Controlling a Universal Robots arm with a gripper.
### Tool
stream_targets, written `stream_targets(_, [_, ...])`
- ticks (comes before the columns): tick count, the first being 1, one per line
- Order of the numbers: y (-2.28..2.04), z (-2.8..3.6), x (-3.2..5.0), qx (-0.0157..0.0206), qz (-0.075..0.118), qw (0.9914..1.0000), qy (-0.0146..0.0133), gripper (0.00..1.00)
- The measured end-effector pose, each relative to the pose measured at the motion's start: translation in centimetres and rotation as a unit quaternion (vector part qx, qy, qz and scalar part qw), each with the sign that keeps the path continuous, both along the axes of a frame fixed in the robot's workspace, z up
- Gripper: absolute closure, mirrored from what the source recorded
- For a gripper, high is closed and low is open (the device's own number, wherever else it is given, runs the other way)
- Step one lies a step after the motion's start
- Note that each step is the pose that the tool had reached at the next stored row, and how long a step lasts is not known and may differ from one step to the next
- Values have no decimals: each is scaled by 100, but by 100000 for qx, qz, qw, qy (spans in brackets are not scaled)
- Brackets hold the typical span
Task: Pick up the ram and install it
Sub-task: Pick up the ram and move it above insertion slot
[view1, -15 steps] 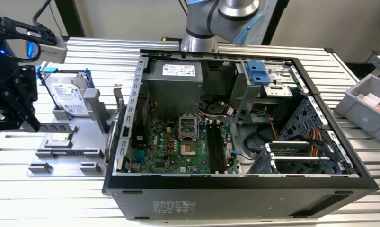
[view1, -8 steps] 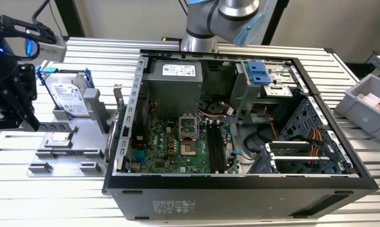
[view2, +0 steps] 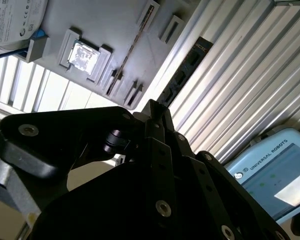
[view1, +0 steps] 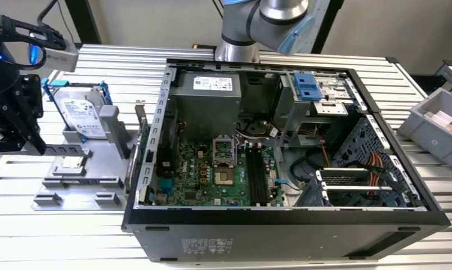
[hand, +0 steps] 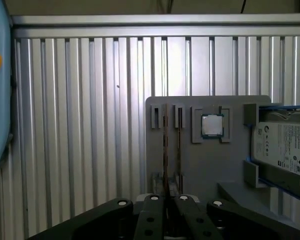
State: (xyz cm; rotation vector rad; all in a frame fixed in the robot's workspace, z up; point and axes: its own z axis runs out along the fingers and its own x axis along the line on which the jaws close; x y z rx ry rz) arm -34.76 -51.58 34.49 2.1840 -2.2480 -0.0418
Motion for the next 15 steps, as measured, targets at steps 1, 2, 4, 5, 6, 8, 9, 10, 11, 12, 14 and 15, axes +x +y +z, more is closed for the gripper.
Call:
stream_targets(1, [0, 4, 0, -2, 1, 100000, 2, 100])
stream_targets(2, [0, 7, 0, 1, 2, 100000, -5, 100])
stream_targets(4, [0, 14, 0, 1, 1, 100000, -1, 100])
stream_targets(5, [0, 18, 0, 1, 1, 100000, -1, 100])
stream_targets(6, [0, 21, 0, -3, 1, 100000, 3, 100])
stream_targets(8, [0, 28, 0, -1, 1, 100000, 0, 100])
stream_targets(9, [0, 31, 0, 2, 0, 100000, -3, 100])
stream_targets(10, [0, 34, 0, 5, 3, 100000, -4, 100])
stream_targets(11, [0, 37, 0, 0, 0, 100000, -2, 100])
stream_targets(12, [0, 40, 0, 0, 3, 100000, 1, 100])
stream_targets(14, [0, 46, 0, 2, 2, 100000, -1, 100])
stream_targets(15, [0, 49, 0, 0, 2, 100000, -2, 100])
